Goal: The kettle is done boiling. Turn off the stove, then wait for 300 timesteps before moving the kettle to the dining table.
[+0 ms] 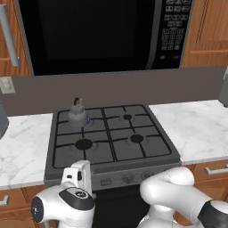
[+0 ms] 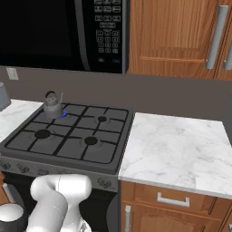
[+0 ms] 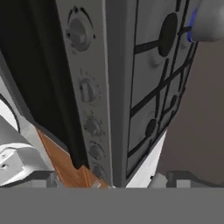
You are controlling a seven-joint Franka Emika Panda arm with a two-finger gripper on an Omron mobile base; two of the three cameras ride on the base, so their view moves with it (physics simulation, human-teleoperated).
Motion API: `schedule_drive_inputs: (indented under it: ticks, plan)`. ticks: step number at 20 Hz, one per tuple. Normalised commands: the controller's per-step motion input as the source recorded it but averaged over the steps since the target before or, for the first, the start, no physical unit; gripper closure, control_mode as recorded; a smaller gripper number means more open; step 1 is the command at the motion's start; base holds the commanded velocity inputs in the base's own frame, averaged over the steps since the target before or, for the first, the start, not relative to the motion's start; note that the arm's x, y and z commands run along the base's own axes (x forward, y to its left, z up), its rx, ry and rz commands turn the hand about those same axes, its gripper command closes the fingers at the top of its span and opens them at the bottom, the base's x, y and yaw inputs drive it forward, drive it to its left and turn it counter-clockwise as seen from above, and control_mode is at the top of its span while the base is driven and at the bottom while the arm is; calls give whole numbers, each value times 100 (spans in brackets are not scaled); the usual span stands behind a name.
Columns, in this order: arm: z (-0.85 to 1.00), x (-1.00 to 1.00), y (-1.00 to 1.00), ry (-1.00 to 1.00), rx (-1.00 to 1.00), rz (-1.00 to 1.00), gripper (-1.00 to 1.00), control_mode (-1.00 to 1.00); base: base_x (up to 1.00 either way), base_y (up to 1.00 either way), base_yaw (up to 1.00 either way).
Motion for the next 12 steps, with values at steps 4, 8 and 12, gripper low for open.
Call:
schedule_drive_inputs:
  ticks: [4,8,12]
  plan:
    - [-22,0,0,-2,-15,3,-100,-100,0,0,0]
    - [-21,0,0,-2,-15,3,-100,-100,0,0,0]
    - [-22,0,0,-2,-15,4,-100,-100,0,0,0]
